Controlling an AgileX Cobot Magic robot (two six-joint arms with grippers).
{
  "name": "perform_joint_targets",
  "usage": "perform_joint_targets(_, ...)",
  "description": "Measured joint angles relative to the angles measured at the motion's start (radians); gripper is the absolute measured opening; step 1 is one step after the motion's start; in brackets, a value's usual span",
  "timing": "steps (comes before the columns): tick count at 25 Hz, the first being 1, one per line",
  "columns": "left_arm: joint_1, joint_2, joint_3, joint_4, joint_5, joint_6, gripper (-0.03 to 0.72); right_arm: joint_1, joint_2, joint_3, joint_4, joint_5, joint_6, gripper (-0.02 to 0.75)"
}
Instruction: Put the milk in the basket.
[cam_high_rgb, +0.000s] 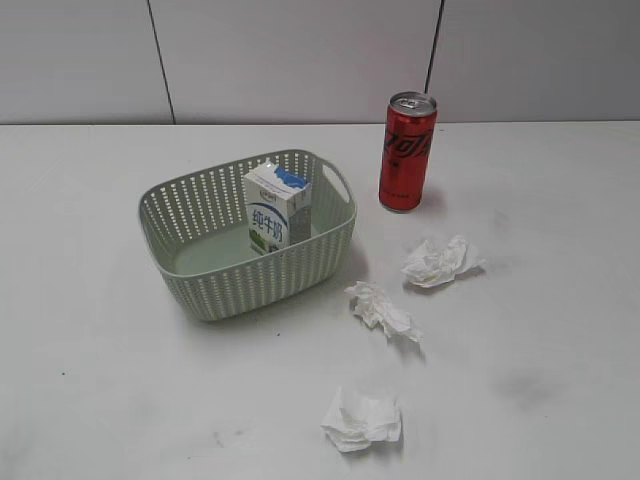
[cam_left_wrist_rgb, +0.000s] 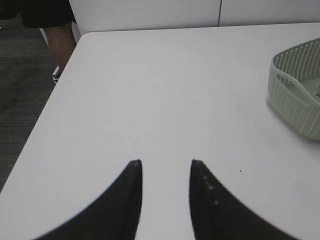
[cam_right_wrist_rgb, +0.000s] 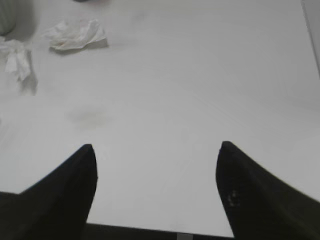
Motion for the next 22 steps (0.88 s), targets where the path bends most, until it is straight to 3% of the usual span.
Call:
perform_joint_targets(6,0.000,0.000,0.000,0.000,0.000,0.000,0.239,-0.161,-0.082,0.000,0.000,0.000,0.002,0.573)
perform_joint_targets(22,0.000,0.000,0.000,0.000,0.000,0.000,0.239,-0.177,-0.115,0.000,0.000,-0.001,0.003,0.573)
